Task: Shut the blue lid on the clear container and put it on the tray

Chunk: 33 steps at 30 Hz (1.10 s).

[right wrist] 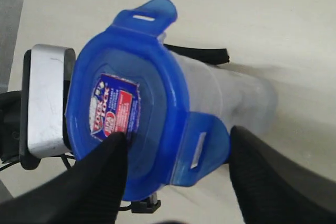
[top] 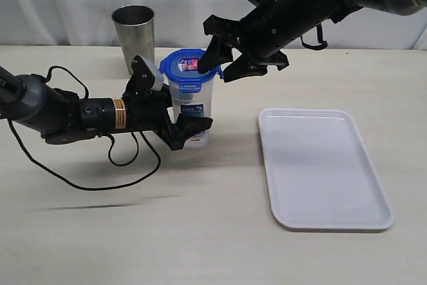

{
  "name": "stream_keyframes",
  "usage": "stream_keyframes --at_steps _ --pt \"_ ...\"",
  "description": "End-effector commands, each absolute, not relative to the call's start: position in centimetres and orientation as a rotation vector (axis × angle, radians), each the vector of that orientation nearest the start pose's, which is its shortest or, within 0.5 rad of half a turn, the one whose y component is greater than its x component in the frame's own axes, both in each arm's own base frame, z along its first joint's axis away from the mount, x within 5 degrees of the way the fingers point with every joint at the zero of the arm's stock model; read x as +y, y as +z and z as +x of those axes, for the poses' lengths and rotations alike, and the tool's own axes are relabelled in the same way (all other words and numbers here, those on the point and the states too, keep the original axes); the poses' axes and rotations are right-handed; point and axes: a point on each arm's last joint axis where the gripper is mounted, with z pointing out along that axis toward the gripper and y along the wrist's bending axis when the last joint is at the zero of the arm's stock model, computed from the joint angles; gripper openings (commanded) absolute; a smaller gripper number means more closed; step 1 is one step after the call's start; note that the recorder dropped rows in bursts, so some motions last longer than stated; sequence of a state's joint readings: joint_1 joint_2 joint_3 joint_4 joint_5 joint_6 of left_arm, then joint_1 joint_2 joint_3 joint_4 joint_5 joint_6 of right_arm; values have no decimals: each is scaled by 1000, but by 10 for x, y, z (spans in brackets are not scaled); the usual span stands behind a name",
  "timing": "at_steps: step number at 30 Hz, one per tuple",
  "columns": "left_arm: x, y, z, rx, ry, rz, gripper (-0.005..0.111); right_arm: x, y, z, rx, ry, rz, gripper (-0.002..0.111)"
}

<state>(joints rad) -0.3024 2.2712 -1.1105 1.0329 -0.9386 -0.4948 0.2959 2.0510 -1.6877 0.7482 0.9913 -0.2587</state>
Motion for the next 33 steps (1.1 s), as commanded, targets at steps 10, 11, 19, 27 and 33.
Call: stream_keyframes --at_steps 10,11,19,27,33 --pt "-182 74 372 1694 -795 1004 0 187 238 405 2725 953 -357 54" --pt "-182 74 372 1694 -795 1004 0 185 237 406 2726 943 -356 55" --pt "-182 74 372 1694 -795 1004 0 167 237 412 2730 920 -311 55" --pt "-182 74 372 1696 -792 1004 0 168 239 413 2696 953 -354 60" --pt "-181 74 372 1703 -787 1005 0 169 246 415 2668 958 -366 65"
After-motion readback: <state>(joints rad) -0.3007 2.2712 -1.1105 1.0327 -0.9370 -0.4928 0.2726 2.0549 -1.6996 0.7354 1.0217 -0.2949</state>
